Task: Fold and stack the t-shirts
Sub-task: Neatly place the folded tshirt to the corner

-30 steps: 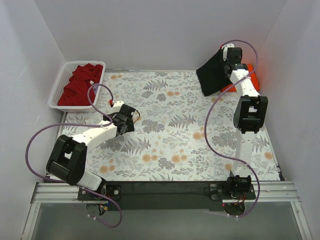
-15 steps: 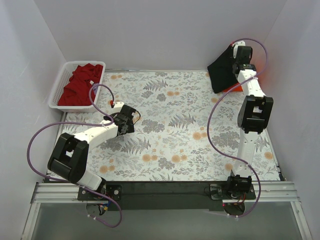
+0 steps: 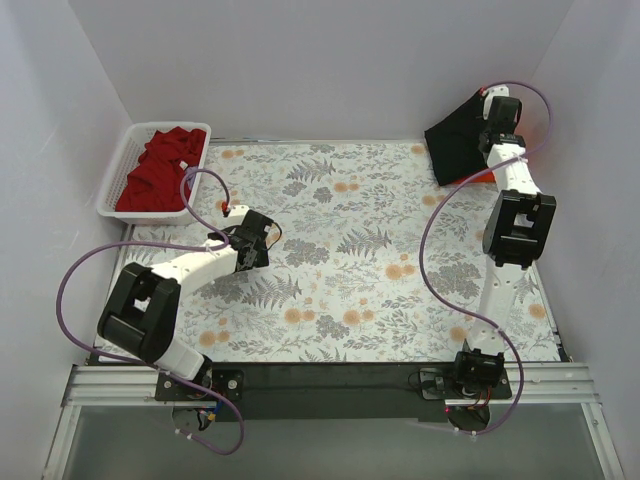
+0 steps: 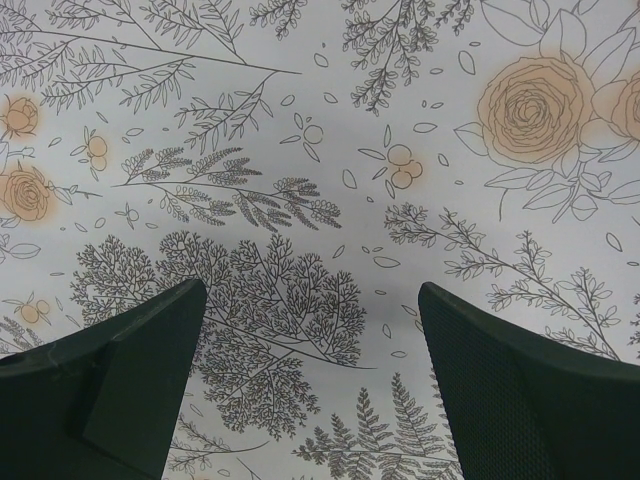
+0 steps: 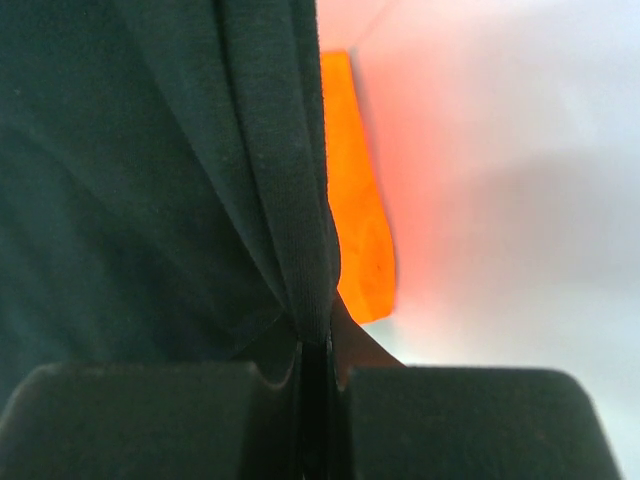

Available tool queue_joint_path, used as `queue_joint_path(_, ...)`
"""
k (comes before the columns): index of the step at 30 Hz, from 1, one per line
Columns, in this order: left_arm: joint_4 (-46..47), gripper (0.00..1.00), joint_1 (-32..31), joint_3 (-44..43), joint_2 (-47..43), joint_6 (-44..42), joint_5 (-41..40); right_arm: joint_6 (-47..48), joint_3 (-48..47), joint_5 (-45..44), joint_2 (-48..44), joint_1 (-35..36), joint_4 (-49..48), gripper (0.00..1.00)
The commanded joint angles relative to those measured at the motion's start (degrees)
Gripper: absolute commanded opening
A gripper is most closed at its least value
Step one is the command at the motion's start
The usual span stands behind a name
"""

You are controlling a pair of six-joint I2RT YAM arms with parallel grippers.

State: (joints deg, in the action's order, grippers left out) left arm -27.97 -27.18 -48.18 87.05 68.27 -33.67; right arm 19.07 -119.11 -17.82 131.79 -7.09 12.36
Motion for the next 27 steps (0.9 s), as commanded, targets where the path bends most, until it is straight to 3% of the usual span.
queue_joint_path(1, 0.1, 0.87, 0.0, -0.8, 0.7, 0.5, -1.0, -2.3, 1.3, -1.1, 1.0, -2.5, -7.9, 0.01)
queue_joint_path(9, 0.3, 0.87, -0.1, -0.9, 1.6, 0.5, -0.8, -0.4, 1.5, -3.8, 5.9, -3.8, -11.8, 0.02)
queue_joint_path(12, 0.4, 0.87, 0.0, -0.9, 2.0, 0.4, -0.4, 1.5, 1.6, -5.7, 6.8, -3.8, -16.4, 0.11)
queue_joint_path(16, 0.5, 0.87, 0.0, -0.9, 2.3, 0.3, -0.3, 2.1, 1.7, -8.0, 6.7, -3.8, -18.8, 0.49)
queue_joint_path(20, 0.4, 0.87, 0.0, -1.1, 1.9, 0.2, -0.1, 1.6, 3.3, -10.8, 3.1, -3.0, -19.7, 0.62)
queue_joint_path(23, 0.4, 0.87, 0.0, -1.1, 0.8, 0.3, 0.2, 1.5, 5.4, -11.4, -1.4, -1.6, -19.7, 0.79)
queue_joint_path(25, 0.4, 0.87, 0.0, -1.1, -0.7, 0.3, 0.6, 1.6, 6.8, -11.6, -4.2, -0.5, -19.7, 0.8)
queue_joint_path(26, 0.4, 0.87, 0.0, -1.1, -1.4, 0.3, 0.6, 1.8, 8.7, -11.6, -7.4, 0.9, -19.7, 0.91)
queue_joint_path(27, 0.4, 0.87, -0.1, -1.1, -2.2, 0.4, 0.8, 1.9, 9.8, -12.1, -9.1, 1.7, -19.6, 0.96)
